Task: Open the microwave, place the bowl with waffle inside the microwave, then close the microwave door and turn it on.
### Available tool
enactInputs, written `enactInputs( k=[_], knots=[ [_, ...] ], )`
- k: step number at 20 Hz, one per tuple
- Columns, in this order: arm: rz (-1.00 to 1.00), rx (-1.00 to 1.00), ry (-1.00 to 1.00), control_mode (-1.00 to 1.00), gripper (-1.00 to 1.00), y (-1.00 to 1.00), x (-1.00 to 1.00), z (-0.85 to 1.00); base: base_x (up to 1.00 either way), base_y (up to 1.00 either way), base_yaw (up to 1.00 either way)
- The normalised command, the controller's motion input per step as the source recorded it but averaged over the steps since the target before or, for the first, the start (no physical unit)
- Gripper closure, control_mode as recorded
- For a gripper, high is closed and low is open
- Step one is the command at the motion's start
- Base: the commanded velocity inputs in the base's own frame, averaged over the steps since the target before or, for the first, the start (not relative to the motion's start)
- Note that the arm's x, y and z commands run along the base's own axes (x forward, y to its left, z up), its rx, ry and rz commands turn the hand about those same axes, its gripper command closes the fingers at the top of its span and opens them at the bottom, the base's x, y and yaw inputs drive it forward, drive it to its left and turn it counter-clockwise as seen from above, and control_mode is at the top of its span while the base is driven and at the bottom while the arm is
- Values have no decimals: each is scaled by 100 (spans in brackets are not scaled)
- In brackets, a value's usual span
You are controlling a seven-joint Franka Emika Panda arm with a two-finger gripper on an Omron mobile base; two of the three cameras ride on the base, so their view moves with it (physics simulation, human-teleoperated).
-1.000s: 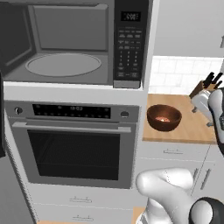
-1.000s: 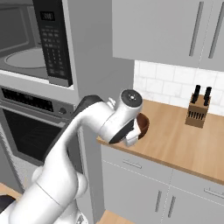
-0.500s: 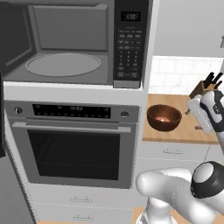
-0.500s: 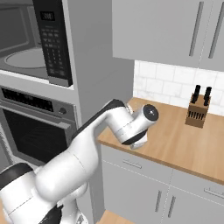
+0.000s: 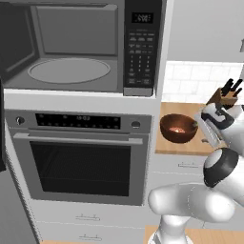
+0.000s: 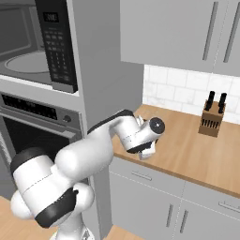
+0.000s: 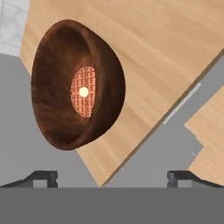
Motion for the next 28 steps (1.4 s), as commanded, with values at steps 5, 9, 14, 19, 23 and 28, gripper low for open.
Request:
enactInputs(
  k=[5,9,14,19,23,28],
  knots=[
    [-6,0,1,-100,-100,-8,60,-33,0,0,0],
    [-7,0,4,-100,-100,-1,52,-47,0,0,0],
    [-4,0,8,-100,-100,0,33,-33,0,0,0],
    [0,0,8,-100,-100,0,21,-27,0,0,0],
    [0,0,9,-100,-100,0,30,-20,0,0,0],
    [0,0,9,-100,-100,0,39,-15,0,0,0]
  ],
)
